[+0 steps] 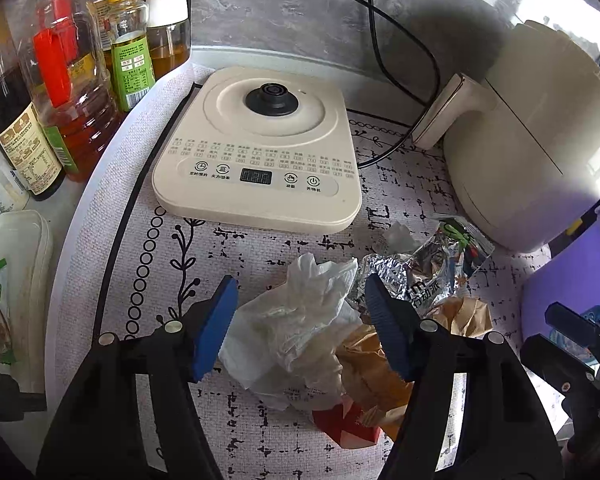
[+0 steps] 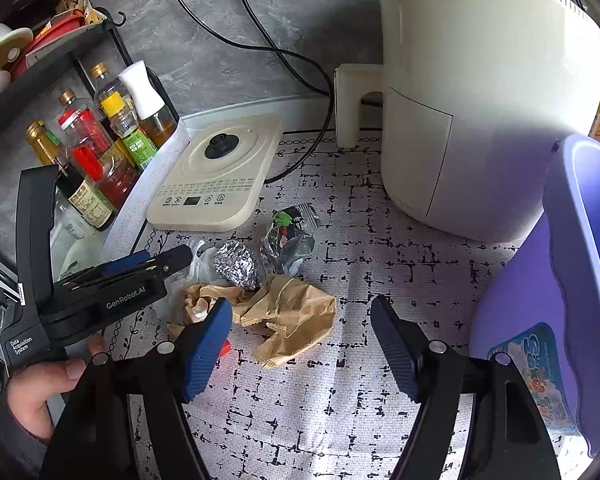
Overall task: Collect trash
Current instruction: 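Grasp the white tissue with the left tool while the right grasps brown paper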
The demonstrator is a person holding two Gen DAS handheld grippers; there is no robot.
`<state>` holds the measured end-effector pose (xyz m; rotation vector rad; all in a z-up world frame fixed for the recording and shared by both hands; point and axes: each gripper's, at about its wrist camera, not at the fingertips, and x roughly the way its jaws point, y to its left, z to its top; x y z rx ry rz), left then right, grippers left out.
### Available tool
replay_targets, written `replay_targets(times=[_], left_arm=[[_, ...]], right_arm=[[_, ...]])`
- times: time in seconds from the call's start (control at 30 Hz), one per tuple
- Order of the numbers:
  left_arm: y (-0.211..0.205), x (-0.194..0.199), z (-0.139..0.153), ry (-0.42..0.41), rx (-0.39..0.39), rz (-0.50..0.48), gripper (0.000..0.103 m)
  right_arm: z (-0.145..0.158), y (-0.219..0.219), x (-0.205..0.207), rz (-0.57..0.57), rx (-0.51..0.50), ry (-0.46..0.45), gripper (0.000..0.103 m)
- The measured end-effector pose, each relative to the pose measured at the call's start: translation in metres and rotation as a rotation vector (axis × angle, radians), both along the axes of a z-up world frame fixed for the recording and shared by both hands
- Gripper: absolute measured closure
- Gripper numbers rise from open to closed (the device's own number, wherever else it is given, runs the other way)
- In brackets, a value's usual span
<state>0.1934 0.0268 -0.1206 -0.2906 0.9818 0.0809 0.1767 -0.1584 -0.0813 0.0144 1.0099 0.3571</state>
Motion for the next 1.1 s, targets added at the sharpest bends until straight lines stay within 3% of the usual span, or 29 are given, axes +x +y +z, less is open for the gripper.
replay_targets(times=[0.1, 0.17, 0.23, 0.33, 0.67, 0.7, 0.73, 0.8, 1.1], left_arm=[[0.001, 0.007, -0.009, 0.015, -0.005, 0.0, 0.039], [0.002, 0.011, -0.015, 0.03, -0.012, 0.002, 0.048], [0.003, 0.013, -0.019, 0.041, -0.016, 0.01, 0.071], [0.003, 0.013, -0.018, 0.041, -0.015, 0.023, 0.089], [0.003, 0.001, 0.002, 0.002, 0.036, 0.05, 0.093], [0.003, 0.0, 0.003, 0.001, 0.04, 0.053, 0.093], [0.003, -0.001, 0.004, 0.0, 0.045, 0.054, 0.093], [0.002, -0.004, 0.007, -0.006, 0.053, 0.056, 0.093], [-0.005, -0.021, 0.024, -0.043, 0.09, 0.078, 0.094]], right_arm=[[-0.006, 0.002, 0.005, -0.003, -0.009, 0.013, 0.033], [-0.009, 0.005, 0.007, 0.001, -0.016, 0.016, 0.033], [-0.012, 0.007, 0.01, 0.006, -0.022, 0.02, 0.034], [-0.018, 0.012, 0.013, 0.016, -0.029, 0.032, 0.038], [-0.039, 0.023, 0.022, 0.028, -0.045, 0.056, 0.041], [-0.042, 0.024, 0.023, 0.03, -0.05, 0.061, 0.048], [-0.045, 0.025, 0.023, 0.032, -0.062, 0.072, 0.067], [-0.053, 0.027, 0.024, 0.042, -0.077, 0.11, 0.087], [-0.033, 0.02, 0.003, 0.07, -0.056, 0.061, 0.09]])
